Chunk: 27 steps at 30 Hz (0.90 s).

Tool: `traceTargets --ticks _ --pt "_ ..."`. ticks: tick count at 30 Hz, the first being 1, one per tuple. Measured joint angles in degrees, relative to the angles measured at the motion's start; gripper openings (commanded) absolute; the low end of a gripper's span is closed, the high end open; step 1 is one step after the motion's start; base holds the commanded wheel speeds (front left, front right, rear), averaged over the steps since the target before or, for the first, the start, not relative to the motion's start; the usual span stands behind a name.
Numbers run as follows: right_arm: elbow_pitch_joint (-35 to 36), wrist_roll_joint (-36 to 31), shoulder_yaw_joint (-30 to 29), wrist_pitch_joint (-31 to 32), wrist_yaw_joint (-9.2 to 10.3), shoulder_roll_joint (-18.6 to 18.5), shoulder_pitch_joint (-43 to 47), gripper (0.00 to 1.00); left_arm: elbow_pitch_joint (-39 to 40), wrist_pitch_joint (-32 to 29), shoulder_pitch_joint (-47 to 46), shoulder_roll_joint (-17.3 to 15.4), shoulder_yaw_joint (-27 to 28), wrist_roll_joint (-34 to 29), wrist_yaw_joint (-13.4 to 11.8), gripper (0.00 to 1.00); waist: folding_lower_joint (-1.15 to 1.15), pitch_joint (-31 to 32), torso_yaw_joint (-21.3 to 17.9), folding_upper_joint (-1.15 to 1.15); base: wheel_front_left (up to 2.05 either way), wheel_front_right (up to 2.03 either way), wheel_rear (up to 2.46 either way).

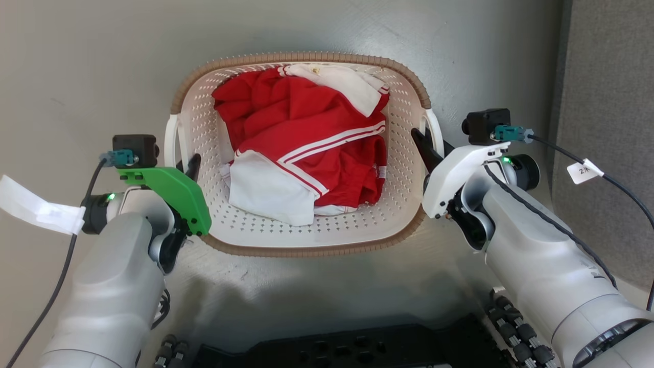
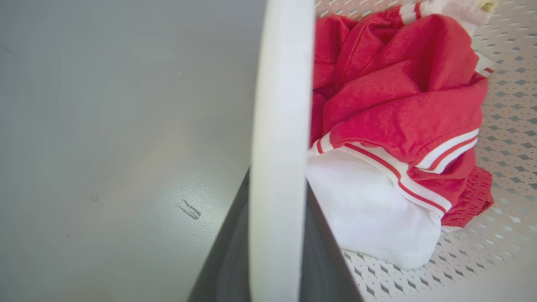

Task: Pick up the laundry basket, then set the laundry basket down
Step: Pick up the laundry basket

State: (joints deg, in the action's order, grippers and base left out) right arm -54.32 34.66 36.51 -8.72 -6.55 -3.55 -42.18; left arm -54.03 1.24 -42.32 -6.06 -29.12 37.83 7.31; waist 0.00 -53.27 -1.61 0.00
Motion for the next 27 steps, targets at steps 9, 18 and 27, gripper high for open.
traceTargets --ticks 9,18,27 --pt "-1.7 2.3 1.8 -1.6 0.04 -0.1 0.0 0.00 -1.7 0.3 0.1 0.3 -2.5 1.9 0.0 0.00 0.00 2.6 -0.3 0.00 0.00 0.00 0.00" --pt "-2.1 7.1 4.9 -1.0 0.05 -0.3 1.0 0.00 -3.2 -0.9 1.1 0.7 -5.3 4.2 0.0 0.00 0.00 8.3 -0.8 0.00 0.00 0.00 0.00" --pt "-3.5 11.2 8.0 4.3 0.08 -0.5 2.4 0.00 -4.8 -6.4 2.6 0.8 -8.5 7.3 0.0 0.00 0.00 15.3 -1.7 0.00 0.00 0.00 0.00"
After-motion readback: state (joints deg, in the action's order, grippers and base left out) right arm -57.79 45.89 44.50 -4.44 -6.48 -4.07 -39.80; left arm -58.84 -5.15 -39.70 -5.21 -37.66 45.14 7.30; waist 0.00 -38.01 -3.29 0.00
